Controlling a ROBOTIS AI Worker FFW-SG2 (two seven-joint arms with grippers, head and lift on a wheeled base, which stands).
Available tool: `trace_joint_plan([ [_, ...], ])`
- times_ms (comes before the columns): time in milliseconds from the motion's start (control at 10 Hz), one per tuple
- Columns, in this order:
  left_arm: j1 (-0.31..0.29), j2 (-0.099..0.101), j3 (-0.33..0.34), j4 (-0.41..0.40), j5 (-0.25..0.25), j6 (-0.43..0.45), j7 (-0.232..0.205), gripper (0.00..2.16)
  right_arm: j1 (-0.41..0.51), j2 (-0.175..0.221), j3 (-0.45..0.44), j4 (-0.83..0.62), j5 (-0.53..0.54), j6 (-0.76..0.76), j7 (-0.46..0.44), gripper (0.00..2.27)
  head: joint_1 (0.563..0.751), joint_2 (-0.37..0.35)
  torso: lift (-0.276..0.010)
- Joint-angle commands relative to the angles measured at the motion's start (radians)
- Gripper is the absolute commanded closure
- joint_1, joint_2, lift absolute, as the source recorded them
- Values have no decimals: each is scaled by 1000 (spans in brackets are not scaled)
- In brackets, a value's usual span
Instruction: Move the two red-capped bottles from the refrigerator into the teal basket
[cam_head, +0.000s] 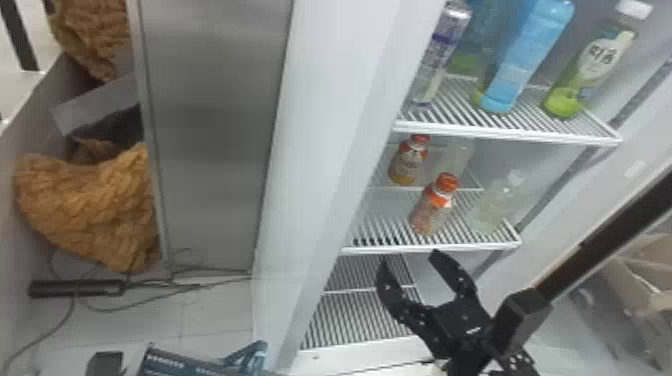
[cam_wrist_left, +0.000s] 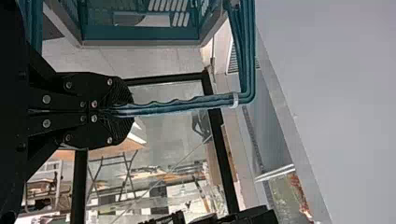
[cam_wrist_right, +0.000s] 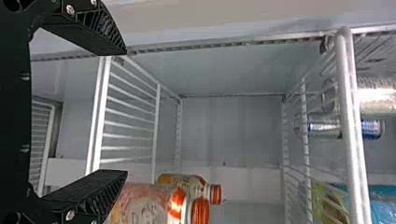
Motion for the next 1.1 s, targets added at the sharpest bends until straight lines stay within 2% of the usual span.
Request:
trace_joint_plan([
  [0,-1,1,-2,0,0,2,0,1173,-8,-9,26,15,-9,-14,1,113,695,-350,-224],
  [1000,-6,1,-6,0,4,19,2,1173,-12,-15,42,35,-39,-58,3,113,695,-350,-224],
])
